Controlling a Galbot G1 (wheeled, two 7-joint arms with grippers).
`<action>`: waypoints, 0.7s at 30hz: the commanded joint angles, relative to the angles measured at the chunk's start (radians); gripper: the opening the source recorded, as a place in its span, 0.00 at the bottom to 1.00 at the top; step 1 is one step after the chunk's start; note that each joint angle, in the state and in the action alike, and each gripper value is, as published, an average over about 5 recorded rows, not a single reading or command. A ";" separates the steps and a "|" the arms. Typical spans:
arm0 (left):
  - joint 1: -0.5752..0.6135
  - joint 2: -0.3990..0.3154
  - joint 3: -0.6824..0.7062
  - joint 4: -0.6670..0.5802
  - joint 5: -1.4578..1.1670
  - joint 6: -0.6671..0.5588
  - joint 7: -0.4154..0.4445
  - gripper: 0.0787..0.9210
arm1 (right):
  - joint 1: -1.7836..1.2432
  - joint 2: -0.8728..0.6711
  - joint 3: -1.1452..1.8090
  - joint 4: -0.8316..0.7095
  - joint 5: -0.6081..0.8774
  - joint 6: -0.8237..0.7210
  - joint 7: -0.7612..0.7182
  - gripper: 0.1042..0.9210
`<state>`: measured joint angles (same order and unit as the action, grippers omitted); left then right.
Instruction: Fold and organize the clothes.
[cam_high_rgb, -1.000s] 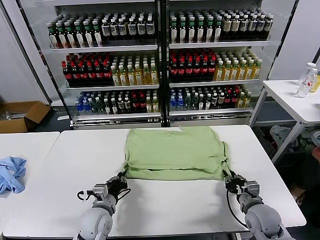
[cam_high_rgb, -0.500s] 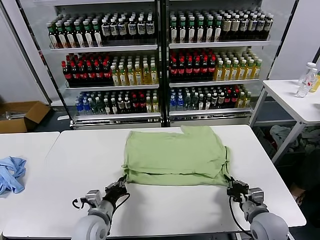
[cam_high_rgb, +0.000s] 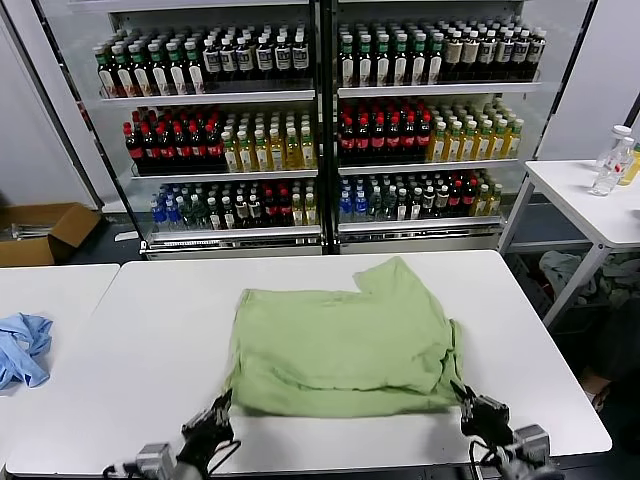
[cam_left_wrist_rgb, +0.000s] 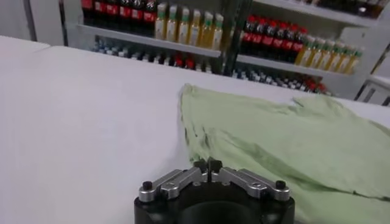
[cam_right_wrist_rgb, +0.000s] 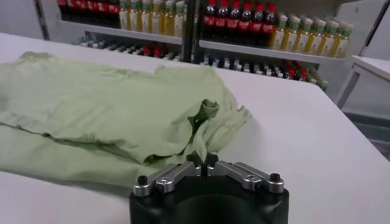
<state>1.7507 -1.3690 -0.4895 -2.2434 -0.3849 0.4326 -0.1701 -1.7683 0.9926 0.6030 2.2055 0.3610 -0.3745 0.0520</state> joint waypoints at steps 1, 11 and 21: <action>0.299 0.001 -0.019 -0.224 0.147 0.007 -0.065 0.01 | -0.130 0.003 0.041 0.105 -0.069 0.001 0.030 0.08; 0.057 0.017 -0.087 -0.194 0.091 -0.026 0.009 0.24 | 0.201 -0.038 0.003 0.055 0.097 0.032 0.109 0.40; -0.453 0.058 0.011 0.266 0.056 0.015 0.053 0.59 | 0.808 -0.024 -0.322 -0.371 0.260 -0.127 0.177 0.75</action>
<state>1.7405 -1.3336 -0.5320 -2.3307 -0.3090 0.4224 -0.1526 -1.3736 0.9743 0.4732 2.0863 0.5121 -0.4213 0.1858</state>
